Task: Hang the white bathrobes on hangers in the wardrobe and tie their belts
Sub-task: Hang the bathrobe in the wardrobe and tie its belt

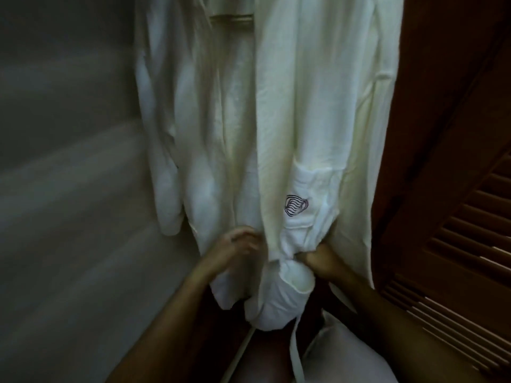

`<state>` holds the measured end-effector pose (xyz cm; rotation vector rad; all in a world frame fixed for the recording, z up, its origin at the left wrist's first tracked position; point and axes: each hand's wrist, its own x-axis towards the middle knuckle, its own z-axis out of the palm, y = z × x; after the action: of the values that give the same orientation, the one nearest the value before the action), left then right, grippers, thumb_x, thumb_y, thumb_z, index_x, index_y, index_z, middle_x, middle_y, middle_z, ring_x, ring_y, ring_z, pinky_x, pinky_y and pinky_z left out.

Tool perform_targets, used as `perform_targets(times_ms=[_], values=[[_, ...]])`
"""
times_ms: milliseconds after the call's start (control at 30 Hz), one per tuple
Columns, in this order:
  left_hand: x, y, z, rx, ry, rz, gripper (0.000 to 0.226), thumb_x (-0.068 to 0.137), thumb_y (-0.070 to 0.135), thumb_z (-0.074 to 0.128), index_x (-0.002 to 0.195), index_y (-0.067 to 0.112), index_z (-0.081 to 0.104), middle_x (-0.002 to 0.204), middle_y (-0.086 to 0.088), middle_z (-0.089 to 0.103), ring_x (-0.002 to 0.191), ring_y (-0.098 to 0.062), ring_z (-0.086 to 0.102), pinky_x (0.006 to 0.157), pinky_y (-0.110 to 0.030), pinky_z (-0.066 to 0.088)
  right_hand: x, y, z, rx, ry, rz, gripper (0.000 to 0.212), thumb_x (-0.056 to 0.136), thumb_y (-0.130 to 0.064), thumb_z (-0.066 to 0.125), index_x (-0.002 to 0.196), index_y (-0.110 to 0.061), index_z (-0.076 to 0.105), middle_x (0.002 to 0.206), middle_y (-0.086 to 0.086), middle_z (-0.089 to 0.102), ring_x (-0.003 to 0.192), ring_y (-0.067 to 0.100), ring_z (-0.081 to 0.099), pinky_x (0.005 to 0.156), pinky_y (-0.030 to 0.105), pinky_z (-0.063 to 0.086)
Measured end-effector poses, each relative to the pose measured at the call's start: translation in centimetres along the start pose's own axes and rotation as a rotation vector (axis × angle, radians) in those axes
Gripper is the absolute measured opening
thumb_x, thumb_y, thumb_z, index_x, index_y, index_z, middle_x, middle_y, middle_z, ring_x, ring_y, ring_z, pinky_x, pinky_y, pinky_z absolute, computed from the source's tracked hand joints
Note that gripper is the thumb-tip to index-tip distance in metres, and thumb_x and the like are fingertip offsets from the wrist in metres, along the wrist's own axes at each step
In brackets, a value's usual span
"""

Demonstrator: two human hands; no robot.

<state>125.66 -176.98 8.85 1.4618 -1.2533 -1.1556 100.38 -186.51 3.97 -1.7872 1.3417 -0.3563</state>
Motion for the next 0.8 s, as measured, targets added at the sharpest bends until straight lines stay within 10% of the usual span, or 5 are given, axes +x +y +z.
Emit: perform_targets(times_ms=[100,167,300,633,800], values=[[0.9,-0.9,-6.7,0.152,0.631,-0.123,0.02,0.092,0.011,0.059,0.084,0.026,0.068,0.083,0.005,0.07,0.085,-0.025,0.065,0.076,-0.031,0.049,0.2,3.5,-0.3,0.034,0.112,0.06,0.07,0.071,-0.072,0.074,0.107,-0.012,0.07,0.094,0.006,0.076,0.092,0.014,0.069,0.086,0.015,0.053],[1.9,-0.9,-9.6,-0.004,0.765,-0.262,0.005,0.084,0.024,0.057,0.085,0.022,0.061,0.087,-0.002,0.064,0.087,-0.027,0.064,0.073,-0.03,0.043,1.4,6.2,-1.1,0.043,0.468,-0.042,0.029,0.105,-0.021,0.054,0.116,0.004,0.066,0.125,0.026,0.066,0.109,-0.005,0.062,0.104,0.014,0.04],[3.6,-0.2,-9.7,-0.429,0.543,-0.334,0.03,0.098,0.022,0.046,0.107,0.009,0.071,0.105,-0.014,0.073,0.091,-0.03,0.066,0.077,-0.035,0.053,-1.5,3.7,-5.9,0.486,0.101,0.166,0.018,0.077,-0.006,0.079,0.064,-0.003,0.068,0.073,0.018,0.065,0.074,0.024,0.065,0.061,0.02,0.053],[0.5,-5.4,-5.0,-0.201,-0.009,-0.502,0.069,0.105,0.008,0.054,0.037,0.004,0.059,0.037,0.008,0.057,0.041,0.005,0.059,0.058,-0.013,0.049,-2.9,3.0,-7.9,0.522,0.185,0.187,0.039,0.095,-0.006,0.064,0.134,-0.004,0.056,0.125,0.019,0.066,0.114,0.037,0.062,0.1,0.05,0.05],[-3.8,-5.3,-2.6,-0.306,-0.118,-0.431,0.029,0.103,0.005,0.045,0.094,-0.001,0.071,0.079,-0.008,0.077,0.067,-0.011,0.074,0.059,-0.021,0.058,-2.9,2.3,-6.7,0.518,0.182,0.145,0.047,0.097,-0.015,0.066,0.14,-0.006,0.052,0.133,0.014,0.062,0.117,0.028,0.06,0.102,0.043,0.047]])
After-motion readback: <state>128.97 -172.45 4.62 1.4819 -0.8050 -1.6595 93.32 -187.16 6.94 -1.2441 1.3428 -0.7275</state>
